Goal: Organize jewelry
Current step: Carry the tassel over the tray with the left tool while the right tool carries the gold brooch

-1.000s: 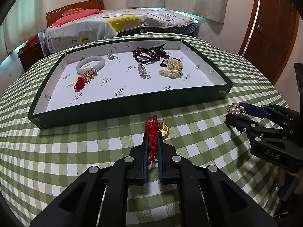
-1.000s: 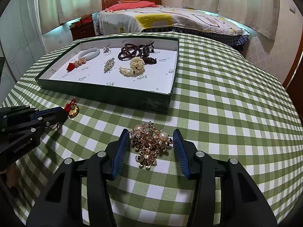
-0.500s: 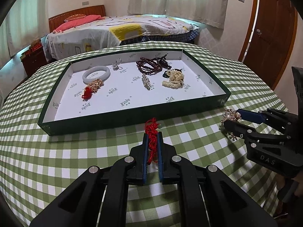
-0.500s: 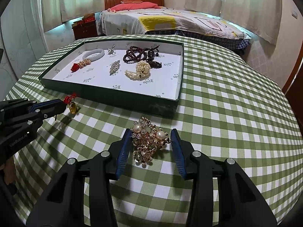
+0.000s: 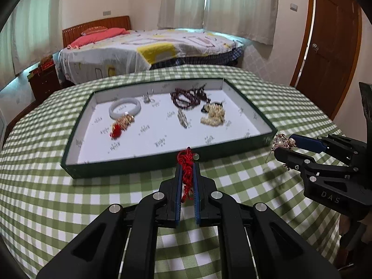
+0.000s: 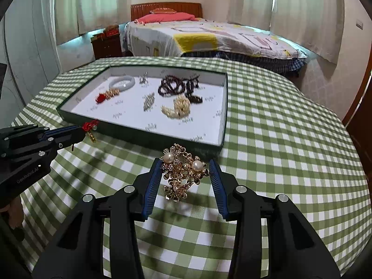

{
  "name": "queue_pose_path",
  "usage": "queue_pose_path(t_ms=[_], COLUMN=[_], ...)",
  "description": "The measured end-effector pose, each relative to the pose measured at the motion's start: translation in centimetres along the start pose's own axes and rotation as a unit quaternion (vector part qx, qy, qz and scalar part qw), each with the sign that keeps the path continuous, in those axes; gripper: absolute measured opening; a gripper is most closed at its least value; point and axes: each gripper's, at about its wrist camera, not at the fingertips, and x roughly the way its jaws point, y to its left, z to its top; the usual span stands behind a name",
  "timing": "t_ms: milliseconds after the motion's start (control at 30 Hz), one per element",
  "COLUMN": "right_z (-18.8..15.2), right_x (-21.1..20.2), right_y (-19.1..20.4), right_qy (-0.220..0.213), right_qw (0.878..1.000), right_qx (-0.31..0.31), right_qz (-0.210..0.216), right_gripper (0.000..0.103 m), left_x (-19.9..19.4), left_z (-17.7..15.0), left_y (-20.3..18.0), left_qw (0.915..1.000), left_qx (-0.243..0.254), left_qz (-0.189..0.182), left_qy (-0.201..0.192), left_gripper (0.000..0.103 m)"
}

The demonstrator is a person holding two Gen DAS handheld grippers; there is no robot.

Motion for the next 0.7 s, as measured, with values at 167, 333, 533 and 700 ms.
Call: queue_pose_path(t_ms=[167,333,533,700], right_z=[1.5,3.4,6.2,8.9], right_x=[-1.3,-2.0,-2.5,-2.6], right_y=[0.8,1.7,2.7,3.3], right_qy=[-0.021,-0.044,-0.077,-0.107], right_qw=[1.000,0.999,0.997,0.994], right_qx=[0.000,-0.001,0.005,0.018], right_qz=[0.007,0.010,0.014,0.022], right_gripper=[0.041,0.041,0.041,0.041], left_x=[-1.6,-2.8,-3.5,-3.3], left_z=[1.6,3.4,5.7,7.6], left_y=[0.6,1.5,3.0,4.0], left_qw=[0.9996,0.9983,0.9959,0.9937], left_qx=[-0.001,-0.004,-0.008,-0.012], left_qz=[0.002,0.008,0.017,0.022], left_qy=[-0.028,-0.058,-0.089,-0.109], left_gripper=[0.009,0.009,0.009,0.009])
